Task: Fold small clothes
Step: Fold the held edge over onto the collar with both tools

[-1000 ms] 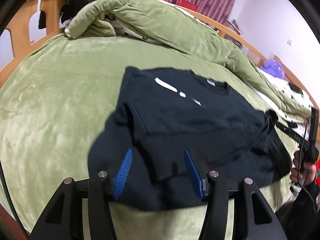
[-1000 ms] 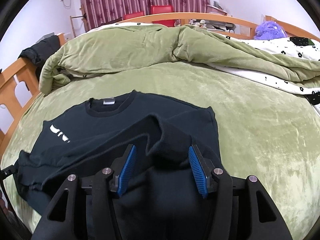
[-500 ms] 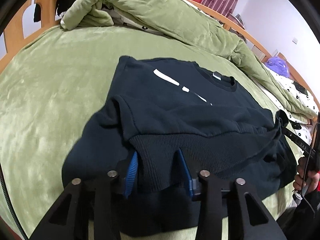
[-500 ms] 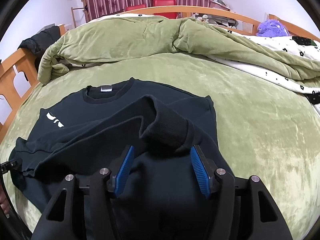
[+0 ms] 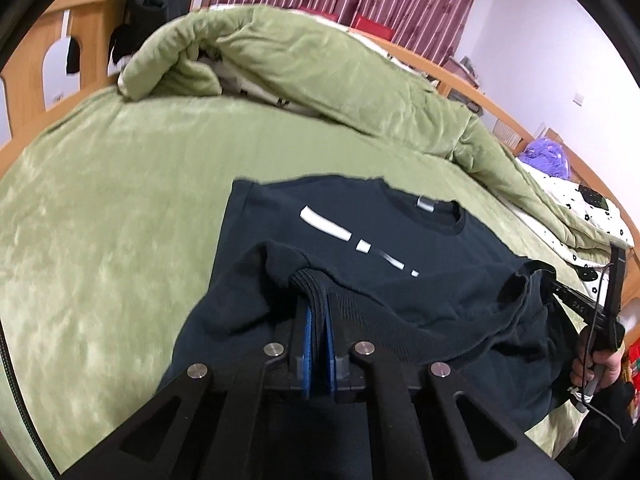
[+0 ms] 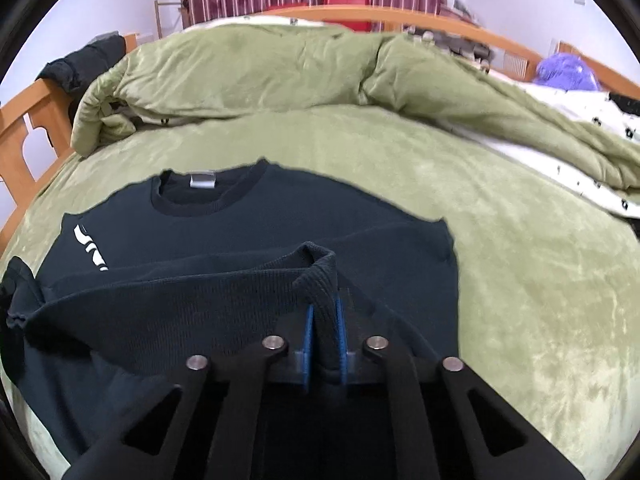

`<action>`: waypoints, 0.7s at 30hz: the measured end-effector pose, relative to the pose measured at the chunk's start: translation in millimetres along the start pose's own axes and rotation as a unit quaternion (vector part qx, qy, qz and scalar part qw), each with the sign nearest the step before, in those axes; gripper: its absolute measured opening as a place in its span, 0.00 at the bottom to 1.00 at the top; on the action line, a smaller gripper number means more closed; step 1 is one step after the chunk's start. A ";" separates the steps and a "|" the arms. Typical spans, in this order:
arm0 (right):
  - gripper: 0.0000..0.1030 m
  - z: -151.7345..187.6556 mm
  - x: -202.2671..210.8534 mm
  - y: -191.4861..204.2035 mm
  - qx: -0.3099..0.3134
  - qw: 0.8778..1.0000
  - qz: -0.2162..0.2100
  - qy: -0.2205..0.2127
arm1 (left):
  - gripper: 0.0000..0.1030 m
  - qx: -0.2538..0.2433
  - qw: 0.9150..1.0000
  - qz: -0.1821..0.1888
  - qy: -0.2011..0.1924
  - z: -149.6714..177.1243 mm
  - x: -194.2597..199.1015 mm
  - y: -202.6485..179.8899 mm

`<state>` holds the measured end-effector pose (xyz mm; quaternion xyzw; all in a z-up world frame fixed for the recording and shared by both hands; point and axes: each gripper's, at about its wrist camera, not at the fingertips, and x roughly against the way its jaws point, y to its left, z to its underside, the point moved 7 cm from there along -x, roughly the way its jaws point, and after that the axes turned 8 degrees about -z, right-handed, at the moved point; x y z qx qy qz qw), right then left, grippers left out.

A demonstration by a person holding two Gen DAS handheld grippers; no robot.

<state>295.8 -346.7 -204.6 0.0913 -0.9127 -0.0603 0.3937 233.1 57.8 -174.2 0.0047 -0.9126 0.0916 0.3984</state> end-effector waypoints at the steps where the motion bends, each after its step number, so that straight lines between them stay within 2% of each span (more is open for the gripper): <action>1: 0.08 -3.3 7.1 -1.5 -0.006 1.000 -0.005 -0.009 | 0.06 -0.001 1.000 0.001 -0.006 -3.9 3.1 -0.9; 10: 0.08 -36.9 47.7 -11.6 -0.033 0.998 -0.015 -0.056 | 0.06 -0.004 0.999 -0.008 -0.036 -39.5 4.5 -13.5; 15: 0.08 -56.1 44.8 -15.7 -0.033 0.997 -0.018 -0.064 | 0.06 0.001 0.999 -0.009 -0.040 -59.3 -12.0 -18.1; 21: 0.08 -78.0 21.7 -27.4 -0.043 0.996 -0.026 -0.071 | 0.06 0.010 0.999 -0.011 -0.030 -82.7 -47.6 -18.6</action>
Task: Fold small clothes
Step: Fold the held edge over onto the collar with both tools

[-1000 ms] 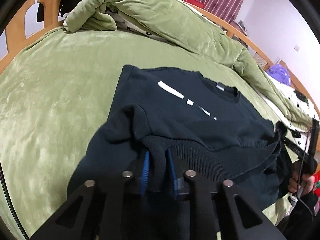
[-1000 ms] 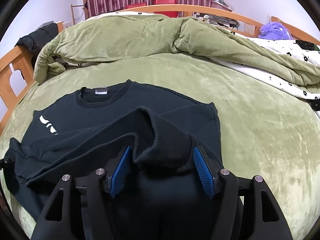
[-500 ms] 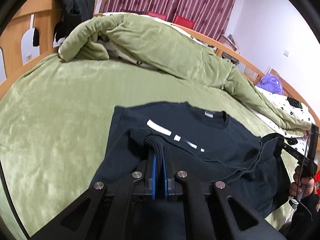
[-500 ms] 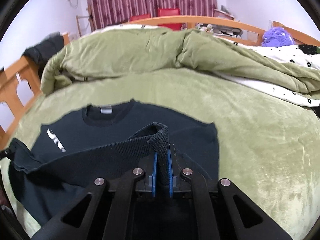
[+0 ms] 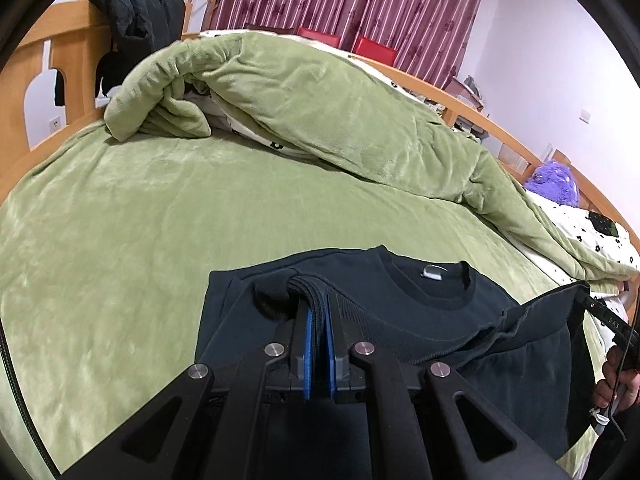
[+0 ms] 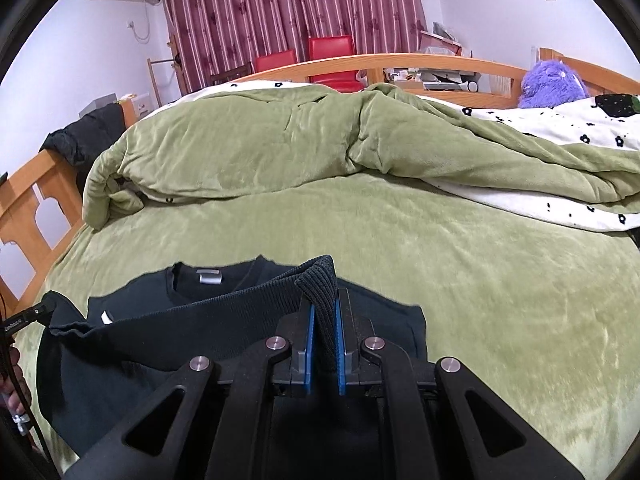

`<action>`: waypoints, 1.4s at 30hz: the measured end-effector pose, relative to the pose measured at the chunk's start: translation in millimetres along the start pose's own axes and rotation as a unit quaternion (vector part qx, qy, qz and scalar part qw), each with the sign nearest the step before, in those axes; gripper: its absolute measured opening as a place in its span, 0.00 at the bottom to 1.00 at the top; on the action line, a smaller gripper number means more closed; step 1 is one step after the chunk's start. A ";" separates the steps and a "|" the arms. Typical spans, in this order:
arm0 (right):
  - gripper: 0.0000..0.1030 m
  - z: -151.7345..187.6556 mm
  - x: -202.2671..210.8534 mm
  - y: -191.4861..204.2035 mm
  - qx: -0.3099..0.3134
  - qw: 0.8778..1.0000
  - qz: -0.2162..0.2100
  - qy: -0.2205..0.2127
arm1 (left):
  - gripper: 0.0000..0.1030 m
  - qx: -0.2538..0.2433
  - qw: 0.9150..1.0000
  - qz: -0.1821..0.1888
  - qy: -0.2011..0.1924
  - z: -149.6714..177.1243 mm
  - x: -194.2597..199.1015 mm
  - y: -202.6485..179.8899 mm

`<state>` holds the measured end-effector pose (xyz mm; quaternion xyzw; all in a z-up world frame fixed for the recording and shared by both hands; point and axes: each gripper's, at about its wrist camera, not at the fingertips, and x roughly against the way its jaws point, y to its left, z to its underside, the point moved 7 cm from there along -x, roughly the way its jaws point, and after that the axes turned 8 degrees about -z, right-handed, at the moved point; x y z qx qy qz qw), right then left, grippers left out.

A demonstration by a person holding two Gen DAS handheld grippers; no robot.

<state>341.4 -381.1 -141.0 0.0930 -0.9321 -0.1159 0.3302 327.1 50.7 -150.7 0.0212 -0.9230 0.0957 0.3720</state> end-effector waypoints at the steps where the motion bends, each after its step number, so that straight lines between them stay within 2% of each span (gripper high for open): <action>1: 0.08 -1.9 -7.4 -2.9 -0.002 1.000 0.000 0.000 | 0.06 0.001 1.000 0.001 0.004 -0.4 -5.5 0.2; 7: 0.08 6.4 -53.5 -15.0 0.001 0.999 0.017 0.027 | 0.12 0.016 0.999 0.000 0.046 5.3 -42.1 7.3; 9: 0.08 12.5 -64.7 -19.7 0.003 0.999 0.025 0.036 | 0.24 0.009 0.999 -0.013 0.047 8.1 -46.0 11.2; 10: 0.08 16.0 -70.8 -23.4 0.001 0.999 0.030 0.041 | 0.35 0.006 0.999 -0.018 0.042 8.3 -45.5 12.2; 11: 0.08 19.3 -75.0 -26.7 -0.002 0.998 0.034 0.044 | 0.41 0.004 0.999 -0.020 0.037 8.2 -44.2 14.0; 12: 0.09 21.7 -79.1 -29.6 -0.005 0.998 0.039 0.048 | 0.52 0.005 0.999 -0.019 0.029 7.5 -41.5 16.3; 13: 0.09 24.0 -81.7 -31.4 -0.006 0.998 0.041 0.050 | 0.55 0.006 1.000 -0.016 0.024 7.1 -39.6 17.6; 18: 0.17 29.3 -85.4 -33.3 0.002 0.997 0.063 0.054 | 0.55 -0.005 1.000 -0.004 0.030 11.6 -36.4 17.9; 20: 0.23 29.4 -82.2 -33.8 0.002 0.997 0.066 0.050 | 0.55 -0.012 0.999 0.001 0.035 15.9 -35.5 17.6; 25: 0.30 32.9 -83.0 -40.9 -0.006 0.996 0.067 0.060 | 0.59 -0.008 1.000 0.011 0.025 19.6 -22.9 22.3; 28: 0.30 35.3 -83.7 -42.9 -0.009 0.996 0.064 0.065 | 0.59 -0.006 1.000 0.009 0.023 19.6 -18.0 24.0; 33: 0.30 32.8 -72.1 -38.7 -0.003 0.996 0.061 0.061 | 0.60 -0.022 0.999 -0.013 0.031 21.8 -25.4 18.5; 35: 0.33 32.1 -67.5 -33.9 0.006 0.997 0.055 0.056 | 0.60 -0.033 0.999 -0.026 0.035 21.5 -32.9 14.5; 37: 0.37 34.2 -70.5 -32.1 0.013 0.997 0.048 0.064 | 0.60 -0.044 0.998 -0.039 0.036 20.9 -41.0 11.5; 40: 0.37 42.2 -83.8 -38.4 0.008 0.995 0.051 0.083 | 0.60 -0.050 0.996 -0.052 0.044 23.1 -55.1 10.9; 42: 0.37 46.0 -90.1 -42.7 0.004 0.995 0.050 0.090 | 0.60 -0.055 0.994 -0.074 0.053 27.6 -66.7 13.7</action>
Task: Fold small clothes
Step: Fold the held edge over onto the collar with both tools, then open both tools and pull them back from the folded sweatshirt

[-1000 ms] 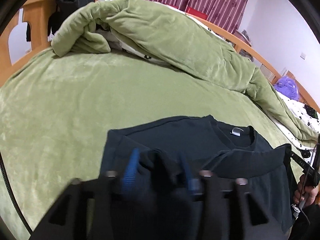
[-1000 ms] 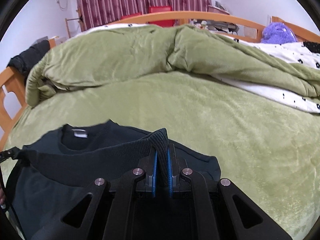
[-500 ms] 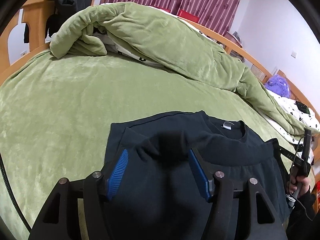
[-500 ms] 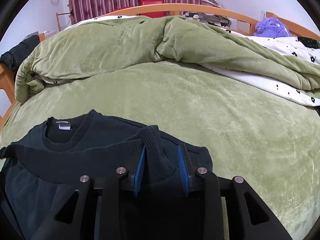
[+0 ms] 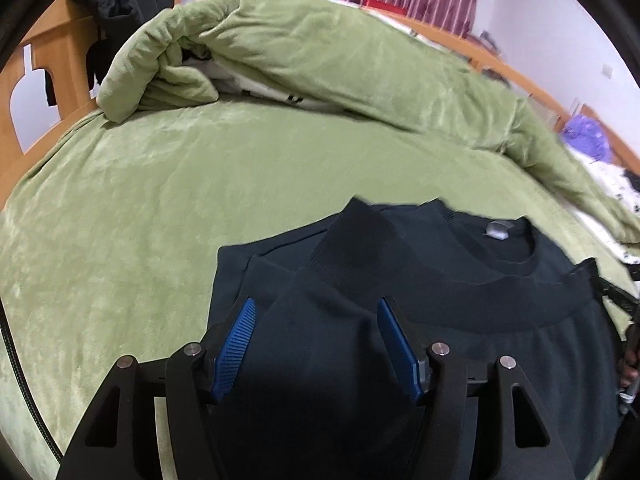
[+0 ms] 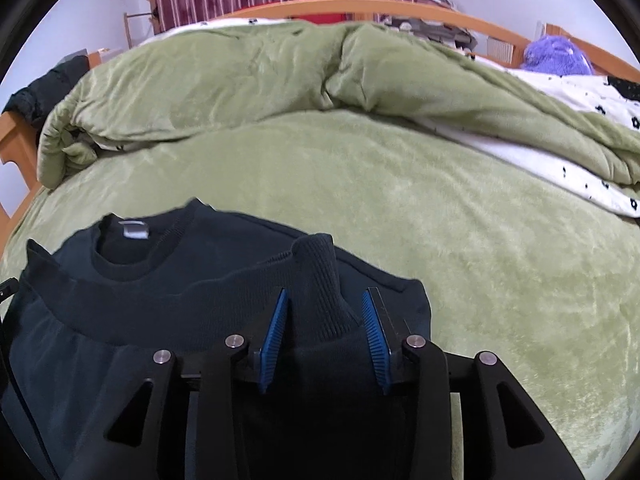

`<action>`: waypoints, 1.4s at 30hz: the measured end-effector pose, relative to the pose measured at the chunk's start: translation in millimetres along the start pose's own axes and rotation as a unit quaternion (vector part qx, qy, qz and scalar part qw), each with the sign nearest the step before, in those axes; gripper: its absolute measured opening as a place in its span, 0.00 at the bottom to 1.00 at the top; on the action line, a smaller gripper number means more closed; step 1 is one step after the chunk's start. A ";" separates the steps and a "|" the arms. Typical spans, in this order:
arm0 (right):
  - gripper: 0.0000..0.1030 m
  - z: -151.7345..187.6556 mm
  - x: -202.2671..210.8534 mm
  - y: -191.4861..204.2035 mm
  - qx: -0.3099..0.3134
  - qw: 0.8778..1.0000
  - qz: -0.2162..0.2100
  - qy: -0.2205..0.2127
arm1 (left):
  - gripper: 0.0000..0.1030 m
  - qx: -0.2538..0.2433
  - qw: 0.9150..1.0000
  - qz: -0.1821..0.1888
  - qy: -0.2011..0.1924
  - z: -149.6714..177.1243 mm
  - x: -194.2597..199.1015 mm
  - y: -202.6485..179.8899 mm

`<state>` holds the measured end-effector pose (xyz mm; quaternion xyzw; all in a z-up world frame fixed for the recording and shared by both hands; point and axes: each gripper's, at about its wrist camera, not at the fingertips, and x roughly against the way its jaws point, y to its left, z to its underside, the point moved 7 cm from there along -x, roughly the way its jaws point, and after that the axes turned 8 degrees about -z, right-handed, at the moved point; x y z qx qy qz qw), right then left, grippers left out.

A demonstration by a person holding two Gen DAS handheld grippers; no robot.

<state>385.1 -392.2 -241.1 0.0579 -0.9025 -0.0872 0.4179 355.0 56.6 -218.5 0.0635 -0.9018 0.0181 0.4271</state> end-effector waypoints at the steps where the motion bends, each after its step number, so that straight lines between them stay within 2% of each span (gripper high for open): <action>1: 0.37 0.6 -3.8 -2.8 -0.002 1.000 0.002 0.002 | 0.60 -0.002 1.000 -0.011 0.006 2.1 -5.4 0.7; 3: 0.36 1.5 -9.6 -10.3 -0.012 1.000 0.003 0.005 | 0.60 -0.001 0.999 -0.033 0.019 8.0 -16.6 4.5; 8: 0.36 5.0 -15.3 -15.6 -0.022 1.000 0.006 0.013 | 0.60 -0.003 0.999 -0.037 0.016 11.3 -16.5 5.4; 11: 0.36 3.7 -5.8 -12.5 -0.010 1.000 0.016 0.007 | 0.60 -0.012 0.999 -0.047 0.013 13.6 -14.7 2.8; 13: 0.41 2.7 4.9 -12.0 -0.009 1.000 0.027 -0.001 | 0.60 -0.016 0.999 -0.050 0.011 14.8 -12.0 1.7; 15: 0.42 1.5 17.5 -11.5 -0.013 0.999 0.036 -0.013 | 0.60 -0.023 0.998 -0.050 0.012 16.0 -8.9 -0.2; 19: 0.43 6.8 42.1 2.1 -0.021 0.999 0.023 -0.023 | 0.60 -0.030 0.998 -0.049 0.009 18.9 0.1 -2.9; 24: 0.43 26.2 65.5 41.6 -0.002 1.000 0.007 -0.015 | 0.60 -0.027 0.999 -0.038 0.001 22.7 23.6 -4.8; 26: 0.43 35.4 76.0 64.6 0.010 1.000 -0.005 -0.013 | 0.64 -0.027 0.999 -0.035 -0.002 25.6 34.0 -3.7; 32: 0.45 64.4 94.5 121.6 0.018 0.999 -0.043 -0.011 | 0.68 -0.010 1.000 -0.024 -0.002 47.7 69.6 20.0; 39: 0.45 112.1 94.6 190.1 0.033 0.995 -0.091 -0.005 | 0.68 0.051 0.998 0.026 0.024 103.7 103.4 64.2; 42: 0.45 132.2 81.8 207.4 0.044 0.996 -0.080 0.003 | 0.68 0.076 0.996 0.041 0.027 130.4 116.6 77.6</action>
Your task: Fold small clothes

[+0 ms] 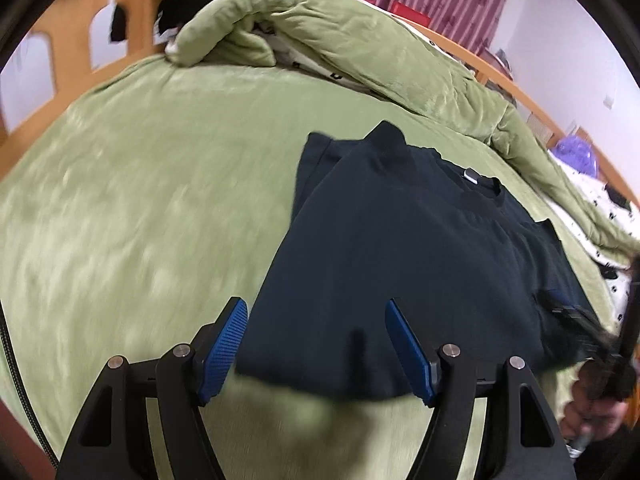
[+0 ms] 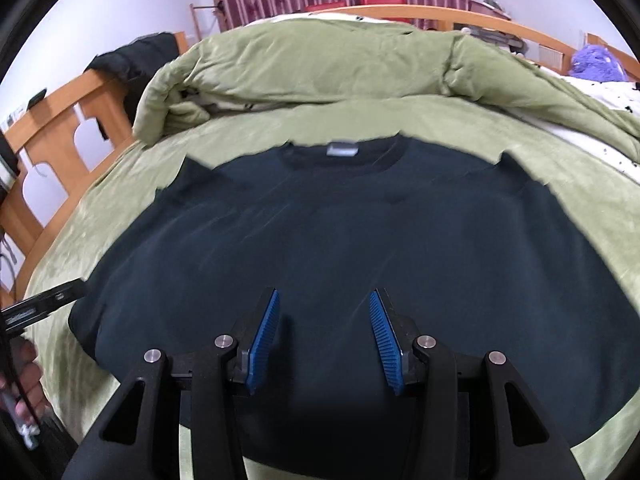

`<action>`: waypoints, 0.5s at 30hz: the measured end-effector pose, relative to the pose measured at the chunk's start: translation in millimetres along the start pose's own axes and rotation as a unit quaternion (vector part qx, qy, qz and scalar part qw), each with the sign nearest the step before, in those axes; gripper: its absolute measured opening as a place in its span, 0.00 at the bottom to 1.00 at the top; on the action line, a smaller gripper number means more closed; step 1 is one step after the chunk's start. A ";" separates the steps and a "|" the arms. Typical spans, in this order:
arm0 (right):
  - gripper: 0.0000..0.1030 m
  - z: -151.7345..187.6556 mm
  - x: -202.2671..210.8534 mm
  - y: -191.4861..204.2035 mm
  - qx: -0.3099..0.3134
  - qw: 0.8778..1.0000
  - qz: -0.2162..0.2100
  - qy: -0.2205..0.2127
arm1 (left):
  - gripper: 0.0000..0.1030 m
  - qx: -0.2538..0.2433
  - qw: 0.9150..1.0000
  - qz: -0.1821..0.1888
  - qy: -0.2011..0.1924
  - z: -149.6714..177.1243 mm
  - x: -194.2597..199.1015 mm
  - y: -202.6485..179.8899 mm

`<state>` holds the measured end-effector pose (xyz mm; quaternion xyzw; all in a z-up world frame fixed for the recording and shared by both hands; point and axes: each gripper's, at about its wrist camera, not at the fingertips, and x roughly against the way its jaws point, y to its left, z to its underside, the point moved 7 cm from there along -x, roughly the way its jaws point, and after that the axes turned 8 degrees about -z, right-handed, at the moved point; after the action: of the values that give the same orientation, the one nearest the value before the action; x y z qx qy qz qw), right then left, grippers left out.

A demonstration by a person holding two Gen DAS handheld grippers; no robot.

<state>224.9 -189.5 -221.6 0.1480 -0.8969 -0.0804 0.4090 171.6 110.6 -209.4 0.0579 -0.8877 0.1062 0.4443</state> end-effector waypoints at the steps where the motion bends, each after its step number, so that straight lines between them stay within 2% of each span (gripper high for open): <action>1: 0.45 5.1 -6.2 1.7 0.006 1.000 0.011 0.005 | 0.68 0.007 1.000 0.008 0.004 6.8 2.2 2.8; 3: 0.45 20.0 -19.6 3.3 0.014 0.999 0.037 0.017 | 0.68 0.018 0.999 0.026 0.015 19.6 4.7 4.3; 6: 0.45 26.7 -16.4 3.1 0.018 0.999 0.049 0.010 | 0.68 0.026 0.998 0.045 0.033 35.7 3.1 1.1; 11: 0.45 30.1 4.7 3.2 0.011 0.999 0.028 0.015 | 0.68 0.049 0.995 0.069 0.055 46.4 -12.6 -9.4; 15: 0.45 34.3 30.1 -5.5 0.020 0.999 0.029 0.012 | 0.68 0.088 0.990 0.095 0.054 38.7 -27.2 -15.4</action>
<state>181.2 -203.8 -224.1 0.1308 -0.8974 -0.0487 0.4186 160.9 86.7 -251.6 0.0061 -0.8508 0.2289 0.4729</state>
